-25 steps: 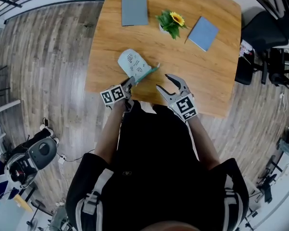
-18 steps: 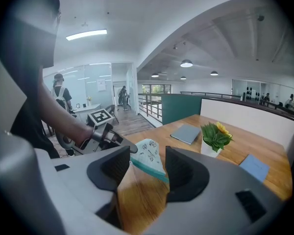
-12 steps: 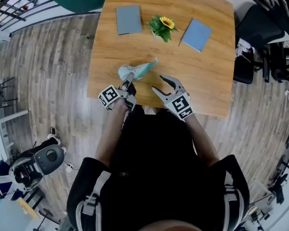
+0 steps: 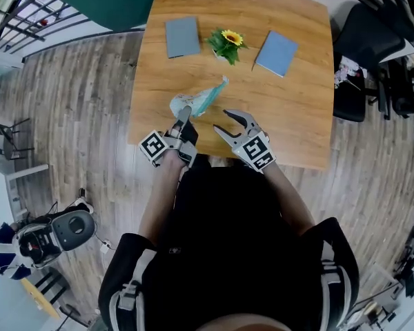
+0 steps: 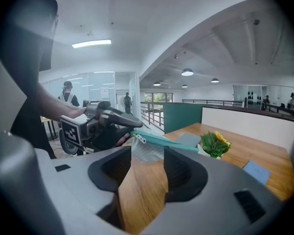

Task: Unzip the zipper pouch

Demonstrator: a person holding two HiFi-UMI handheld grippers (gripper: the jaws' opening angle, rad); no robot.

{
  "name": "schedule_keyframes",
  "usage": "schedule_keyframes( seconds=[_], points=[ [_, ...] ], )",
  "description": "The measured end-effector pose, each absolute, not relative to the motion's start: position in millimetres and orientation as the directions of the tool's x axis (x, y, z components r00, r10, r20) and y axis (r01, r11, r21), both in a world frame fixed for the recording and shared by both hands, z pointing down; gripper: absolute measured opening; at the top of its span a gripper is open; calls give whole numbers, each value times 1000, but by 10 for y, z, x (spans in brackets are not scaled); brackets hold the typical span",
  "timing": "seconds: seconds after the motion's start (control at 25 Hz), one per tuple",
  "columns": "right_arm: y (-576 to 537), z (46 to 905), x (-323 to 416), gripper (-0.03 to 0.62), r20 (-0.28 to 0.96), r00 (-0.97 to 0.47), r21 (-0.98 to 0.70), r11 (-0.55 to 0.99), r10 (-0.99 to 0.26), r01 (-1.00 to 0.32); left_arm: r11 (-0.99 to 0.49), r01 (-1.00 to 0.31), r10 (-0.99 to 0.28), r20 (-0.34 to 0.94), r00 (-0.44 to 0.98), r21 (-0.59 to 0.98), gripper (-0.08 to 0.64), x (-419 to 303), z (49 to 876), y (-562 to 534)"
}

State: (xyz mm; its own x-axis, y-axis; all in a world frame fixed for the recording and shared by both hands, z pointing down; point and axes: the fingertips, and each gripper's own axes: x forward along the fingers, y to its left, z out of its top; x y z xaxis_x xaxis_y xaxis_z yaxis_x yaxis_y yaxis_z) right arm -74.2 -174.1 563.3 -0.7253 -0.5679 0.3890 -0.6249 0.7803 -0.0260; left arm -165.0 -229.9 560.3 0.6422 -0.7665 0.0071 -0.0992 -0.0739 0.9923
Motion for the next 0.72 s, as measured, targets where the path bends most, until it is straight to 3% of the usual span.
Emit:
schedule_keyframes(
  seconds=[0.48, 0.72],
  points=[
    [-1752, 5214, -808, 143, 282, -799, 15, 835, -532, -551, -202, -103, -761, -90, 642, 974, 6, -1464, 4876, -2226],
    [-1779, 4994, -795, 143, 218, -829, 28, 853, -515, -522, -255, -148, -746, -97, 659, 956, 5, -1313, 4672, -2194]
  ],
)
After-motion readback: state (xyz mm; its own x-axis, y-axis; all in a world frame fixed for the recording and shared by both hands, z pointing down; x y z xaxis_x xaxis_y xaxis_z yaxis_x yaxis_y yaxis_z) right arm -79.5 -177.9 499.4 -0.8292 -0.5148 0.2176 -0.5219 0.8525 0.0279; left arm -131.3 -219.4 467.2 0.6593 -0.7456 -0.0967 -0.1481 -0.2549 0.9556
